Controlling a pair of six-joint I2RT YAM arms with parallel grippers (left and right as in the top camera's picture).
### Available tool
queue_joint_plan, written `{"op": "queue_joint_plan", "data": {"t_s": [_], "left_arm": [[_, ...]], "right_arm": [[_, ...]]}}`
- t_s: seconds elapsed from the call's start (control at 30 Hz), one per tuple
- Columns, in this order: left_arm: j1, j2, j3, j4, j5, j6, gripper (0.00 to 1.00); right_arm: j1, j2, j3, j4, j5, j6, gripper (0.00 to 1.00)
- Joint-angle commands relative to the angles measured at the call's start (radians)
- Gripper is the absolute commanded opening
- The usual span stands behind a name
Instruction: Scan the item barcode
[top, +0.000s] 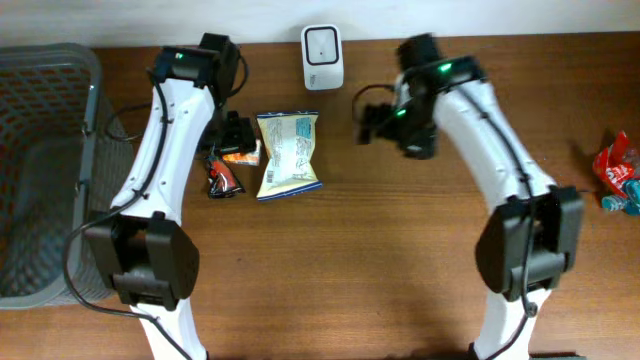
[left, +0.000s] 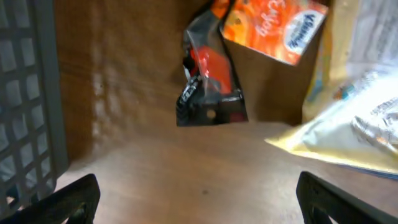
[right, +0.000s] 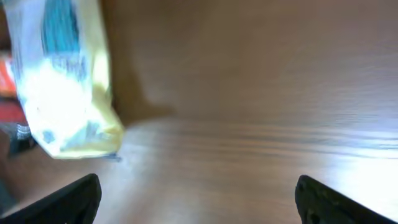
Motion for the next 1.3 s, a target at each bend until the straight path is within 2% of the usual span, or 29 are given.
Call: {"op": "queue_joint_plan", "data": {"t_s": [0.0, 0.17, 0.33, 0.47, 0.53, 0.63, 0.7, 0.73, 0.77, 0.83, 0.9, 0.97, 1.1, 1.13, 1.2, 1.27], "left_arm": [[0.016, -0.005, -0.06, 0.048, 0.003, -0.023, 0.99], [0.018, -0.005, -0.076, 0.115, 0.003, -0.024, 0.99], [0.048, -0.004, -0.076, 0.124, 0.003, -0.064, 0.99], [0.074, -0.005, -0.077, 0.121, 0.004, -0.064, 0.99], [0.075, -0.005, -0.084, 0.121, 0.003, -0.064, 0.99], [0.073, -0.004, -0.102, 0.123, 0.003, -0.064, 0.99], [0.074, -0.005, -0.121, 0.135, 0.003, -0.064, 0.99], [0.074, -0.004, -0.129, 0.14, 0.003, -0.064, 0.99], [0.074, -0.005, -0.143, 0.151, 0.004, -0.064, 0.99], [0.071, -0.004, -0.174, 0.161, 0.016, -0.064, 0.99], [0.071, -0.004, -0.208, 0.17, 0.091, -0.053, 0.99], [0.068, -0.004, -0.24, 0.21, 0.196, 0.006, 0.84], [0.033, -0.004, -0.255, 0.318, 0.457, 0.149, 0.29], [0.018, -0.004, -0.255, 0.34, 0.496, 0.15, 0.22], [-0.026, -0.004, -0.255, 0.382, 0.513, 0.15, 0.18], [-0.082, -0.004, -0.255, 0.418, 0.502, 0.15, 0.24]], "right_arm": [[0.106, 0.022, -0.089, 0.126, -0.056, 0.097, 1.0], [0.229, 0.033, -0.212, 0.286, -0.08, 0.27, 0.96], [0.276, 0.033, -0.377, 0.585, -0.143, 0.361, 0.96], [0.276, 0.035, -0.466, 0.749, -0.107, 0.38, 0.94], [0.276, 0.035, -0.488, 0.809, -0.072, 0.379, 0.88], [0.276, 0.035, -0.512, 0.884, -0.071, 0.369, 0.67], [0.276, 0.035, -0.526, 0.902, -0.053, 0.36, 0.38], [0.276, 0.035, -0.526, 0.902, -0.053, 0.328, 0.16], [0.276, 0.035, -0.526, 0.89, -0.053, 0.314, 0.04], [0.271, 0.021, -0.525, 0.848, -0.053, 0.311, 0.04], [0.254, -0.043, -0.523, 0.763, -0.043, 0.261, 0.04], [0.247, -0.142, -0.523, 0.656, 0.031, 0.204, 0.04], [0.248, -0.252, -0.523, 0.455, 0.055, 0.078, 0.04], [0.248, -0.246, -0.523, 0.401, 0.055, 0.055, 0.04], [0.243, -0.231, -0.523, 0.307, 0.055, -0.024, 0.04], [0.209, -0.227, -0.523, 0.218, 0.052, -0.104, 0.04]]}}
